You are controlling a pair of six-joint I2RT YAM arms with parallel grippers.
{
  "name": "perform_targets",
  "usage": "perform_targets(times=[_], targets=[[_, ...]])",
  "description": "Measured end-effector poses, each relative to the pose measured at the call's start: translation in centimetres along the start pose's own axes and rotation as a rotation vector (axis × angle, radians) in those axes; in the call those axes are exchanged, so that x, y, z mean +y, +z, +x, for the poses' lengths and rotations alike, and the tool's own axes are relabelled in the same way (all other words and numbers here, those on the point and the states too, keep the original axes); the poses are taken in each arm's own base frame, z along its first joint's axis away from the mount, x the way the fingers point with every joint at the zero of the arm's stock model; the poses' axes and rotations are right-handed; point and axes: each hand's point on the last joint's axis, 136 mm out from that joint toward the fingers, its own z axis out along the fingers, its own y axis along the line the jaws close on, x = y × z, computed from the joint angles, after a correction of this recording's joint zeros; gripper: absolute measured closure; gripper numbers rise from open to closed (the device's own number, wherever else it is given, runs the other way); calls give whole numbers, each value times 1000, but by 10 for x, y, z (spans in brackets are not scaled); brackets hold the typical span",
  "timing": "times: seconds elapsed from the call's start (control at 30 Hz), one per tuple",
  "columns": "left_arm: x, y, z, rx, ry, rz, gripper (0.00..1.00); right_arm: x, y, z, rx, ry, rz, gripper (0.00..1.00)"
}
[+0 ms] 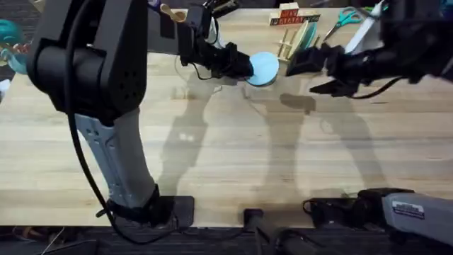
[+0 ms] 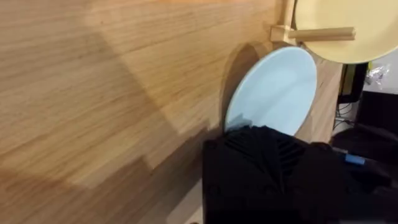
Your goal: Pick up the plates from the table one by one and place each into a slot on the dish rack.
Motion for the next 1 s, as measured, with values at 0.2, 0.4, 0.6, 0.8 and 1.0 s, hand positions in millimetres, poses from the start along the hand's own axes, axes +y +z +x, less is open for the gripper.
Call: perform_targets(times=[0.2,0.4,0.6,0.8,1.0], targets=[[0,0,0,0,3,0,962,13,21,1,-40,-24,-47,6],[0,0,0,0,3,0,962,20,45,-9,-62,-37,-74,7],[0,0,0,0,3,0,962,17,75,-16,-61,-25,-87,7],[0,0,0,0,3,0,962,17,94,-24,-82,-24,-108,6],[0,0,0,-1,3,-1,961,21,102,-36,-130,-25,-126,7]])
